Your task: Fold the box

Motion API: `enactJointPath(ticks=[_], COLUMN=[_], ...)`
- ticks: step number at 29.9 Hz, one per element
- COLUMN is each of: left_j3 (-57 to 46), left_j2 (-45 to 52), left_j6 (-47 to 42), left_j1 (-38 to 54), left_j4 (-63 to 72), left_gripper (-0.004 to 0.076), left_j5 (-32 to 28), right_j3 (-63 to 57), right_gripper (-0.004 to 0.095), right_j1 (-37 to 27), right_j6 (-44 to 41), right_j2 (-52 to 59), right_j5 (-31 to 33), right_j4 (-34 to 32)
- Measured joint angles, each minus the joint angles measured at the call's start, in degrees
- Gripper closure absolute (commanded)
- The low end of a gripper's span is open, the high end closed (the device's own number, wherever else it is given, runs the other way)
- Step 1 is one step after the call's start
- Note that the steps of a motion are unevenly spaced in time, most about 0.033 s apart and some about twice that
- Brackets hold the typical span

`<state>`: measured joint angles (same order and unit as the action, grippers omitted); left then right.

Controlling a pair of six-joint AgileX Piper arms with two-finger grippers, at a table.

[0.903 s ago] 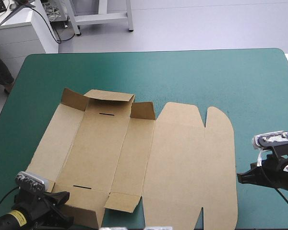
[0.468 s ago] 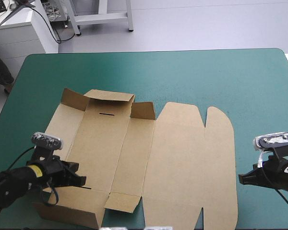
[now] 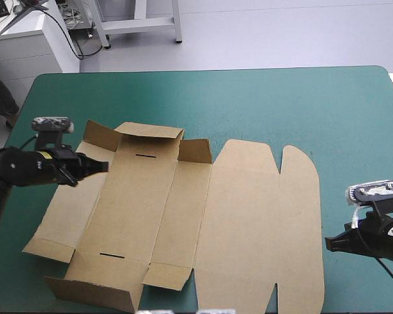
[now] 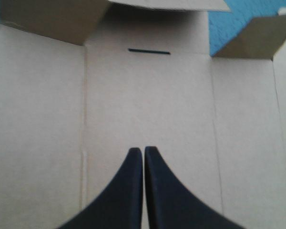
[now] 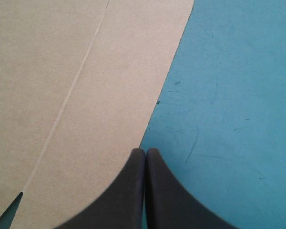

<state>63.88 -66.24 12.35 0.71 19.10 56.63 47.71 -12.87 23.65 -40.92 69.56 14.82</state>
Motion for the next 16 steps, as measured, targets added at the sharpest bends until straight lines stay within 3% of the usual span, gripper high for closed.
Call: enactJointPath(ticks=[9,16], left_j3=[6.43,6.49], left_j2=[-8.23,-12.57], left_j6=[14.40,18.84], left_j1=[29.83,41.06], left_j4=[13.49,13.77], left_gripper=[0.0732,0.0732], left_j5=[9.46,13.32], right_j3=[0.00,0.00], right_gripper=[0.0925,0.0925], right_j1=[0.00,0.00], right_j6=[-0.02,-0.02], right_j2=[0.00,0.00], right_j5=[-0.32,-1.03], right_j4=[0.57,1.02])
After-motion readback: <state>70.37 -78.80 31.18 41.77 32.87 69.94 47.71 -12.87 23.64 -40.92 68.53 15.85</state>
